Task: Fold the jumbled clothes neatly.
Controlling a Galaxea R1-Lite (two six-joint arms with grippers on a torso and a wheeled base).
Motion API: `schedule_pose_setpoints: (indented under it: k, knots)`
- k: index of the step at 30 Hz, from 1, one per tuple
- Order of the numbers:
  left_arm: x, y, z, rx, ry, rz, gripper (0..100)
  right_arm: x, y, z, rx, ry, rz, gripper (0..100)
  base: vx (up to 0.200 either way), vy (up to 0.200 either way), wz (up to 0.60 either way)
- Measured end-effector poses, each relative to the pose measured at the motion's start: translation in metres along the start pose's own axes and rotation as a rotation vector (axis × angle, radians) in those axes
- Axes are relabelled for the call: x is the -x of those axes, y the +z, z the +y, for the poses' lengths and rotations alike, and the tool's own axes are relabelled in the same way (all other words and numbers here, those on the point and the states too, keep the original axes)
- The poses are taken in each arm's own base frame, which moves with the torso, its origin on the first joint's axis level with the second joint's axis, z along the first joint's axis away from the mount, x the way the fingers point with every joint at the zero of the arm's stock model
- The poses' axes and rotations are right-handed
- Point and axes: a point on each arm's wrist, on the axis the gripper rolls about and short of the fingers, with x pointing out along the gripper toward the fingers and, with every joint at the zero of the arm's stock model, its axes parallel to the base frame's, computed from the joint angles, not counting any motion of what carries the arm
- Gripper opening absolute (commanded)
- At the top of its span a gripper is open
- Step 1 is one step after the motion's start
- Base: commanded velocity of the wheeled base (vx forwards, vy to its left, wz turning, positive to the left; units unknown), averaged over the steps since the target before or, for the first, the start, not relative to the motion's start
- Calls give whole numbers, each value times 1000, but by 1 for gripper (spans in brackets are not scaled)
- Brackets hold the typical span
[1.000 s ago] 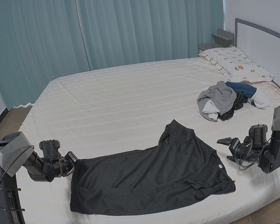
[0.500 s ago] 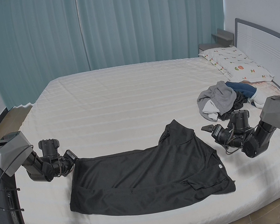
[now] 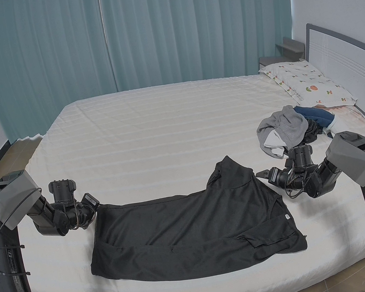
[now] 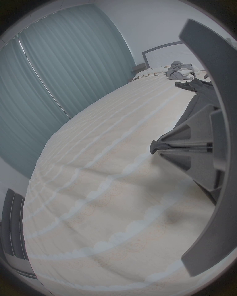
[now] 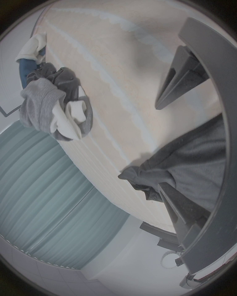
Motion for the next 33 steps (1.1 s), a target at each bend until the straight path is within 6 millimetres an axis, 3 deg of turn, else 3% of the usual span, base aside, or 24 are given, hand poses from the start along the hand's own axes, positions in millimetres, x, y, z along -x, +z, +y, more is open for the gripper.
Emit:
schedule_pose_setpoints:
  k: [8, 14, 33]
  knots:
    - [0, 0, 0, 0, 0, 0, 0, 1, -14, -14, -16, 24, 79, 0, 0, 0, 0]
    - [0, 0, 0, 0, 0, 1, 0, 8, -11, -18, -24, 19, 77, 0, 0, 0, 0]
    - [2, -1, 1, 1, 7, 4, 0, 57, -12, -21, 7, 3, 146, 0, 0, 0, 0]
